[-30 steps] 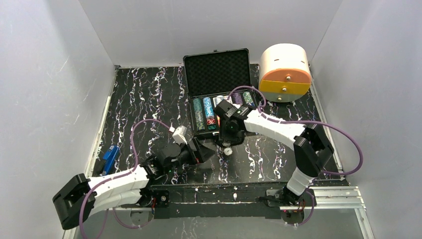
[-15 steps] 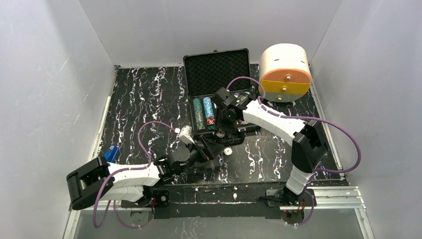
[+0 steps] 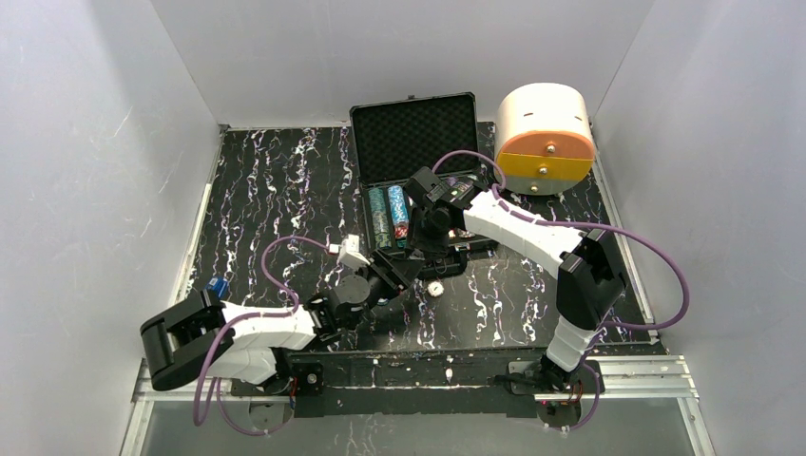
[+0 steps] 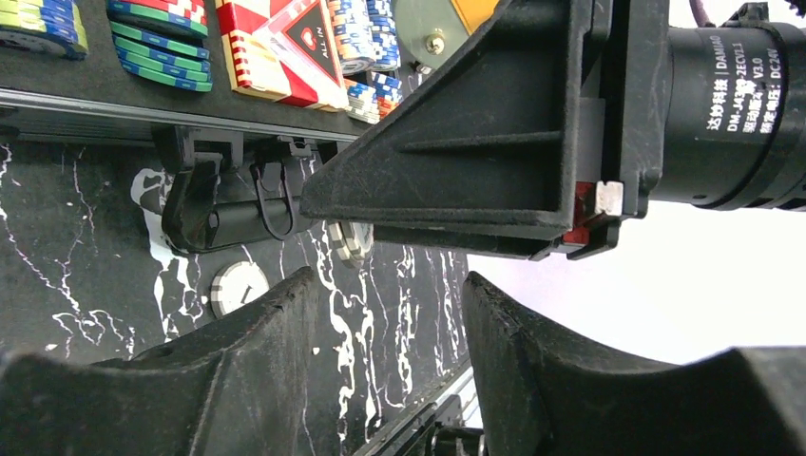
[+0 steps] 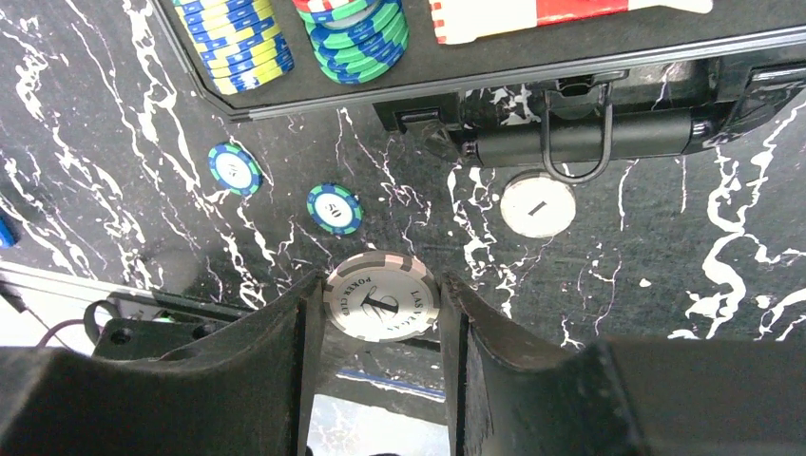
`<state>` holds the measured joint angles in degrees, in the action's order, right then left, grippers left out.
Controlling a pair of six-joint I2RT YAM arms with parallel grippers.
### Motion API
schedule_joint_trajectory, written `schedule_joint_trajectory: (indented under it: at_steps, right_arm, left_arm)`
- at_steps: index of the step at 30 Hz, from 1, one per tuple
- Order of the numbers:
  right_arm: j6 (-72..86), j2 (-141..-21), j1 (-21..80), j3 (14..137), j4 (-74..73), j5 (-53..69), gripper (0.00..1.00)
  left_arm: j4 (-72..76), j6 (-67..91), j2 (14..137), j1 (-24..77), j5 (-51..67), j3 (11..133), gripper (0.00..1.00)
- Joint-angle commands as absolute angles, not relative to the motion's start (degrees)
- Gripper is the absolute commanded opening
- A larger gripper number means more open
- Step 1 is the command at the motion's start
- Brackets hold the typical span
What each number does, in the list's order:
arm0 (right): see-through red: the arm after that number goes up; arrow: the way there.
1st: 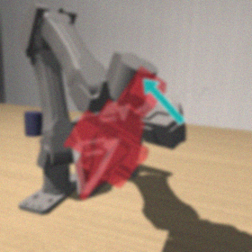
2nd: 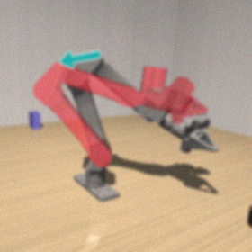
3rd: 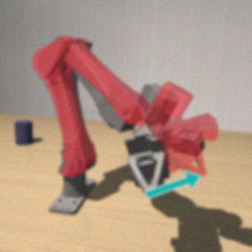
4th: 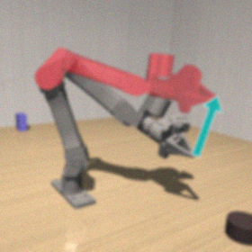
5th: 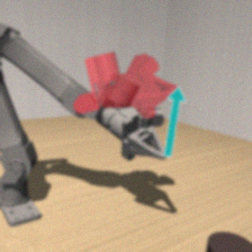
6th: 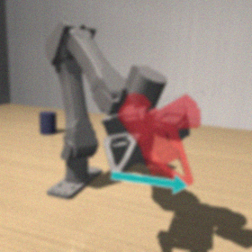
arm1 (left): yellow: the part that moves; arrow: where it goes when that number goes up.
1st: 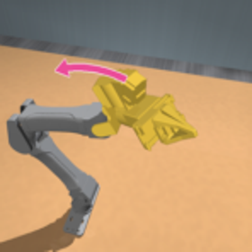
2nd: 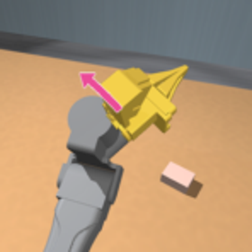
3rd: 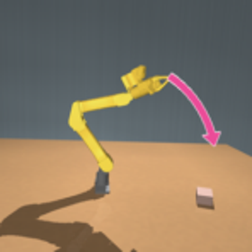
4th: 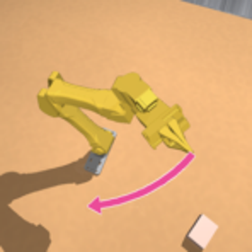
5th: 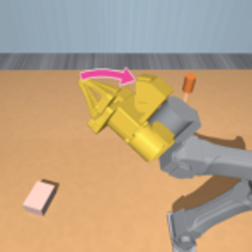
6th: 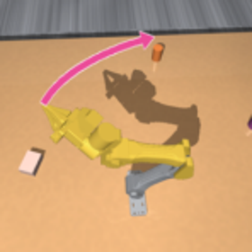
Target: Pack up texas hold em set
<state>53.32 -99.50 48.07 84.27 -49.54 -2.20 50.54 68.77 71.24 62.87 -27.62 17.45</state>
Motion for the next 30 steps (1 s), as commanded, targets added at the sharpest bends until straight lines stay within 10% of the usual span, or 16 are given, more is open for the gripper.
schedule_joint_trajectory:
  at_steps: [1, 23, 30]
  right_arm:
    - [54.6, -96.8, 48.1, 84.4, -49.0, 1.3, 0.32]
    - [54.6, -94.2, 48.2, 80.4, -47.3, 4.2, 0.32]
    - [51.9, -89.9, 45.9, 79.5, -43.9, 2.2, 0.75]
  left_arm:
    - [51.8, 69.9, 72.1, 63.2, -31.8, 19.5, 0.53]
    - [51.2, 69.4, 73.4, 63.2, -34.1, 22.1, 0.0]
    - [51.6, 60.9, 70.8, 63.2, -27.0, 22.4, 0.0]
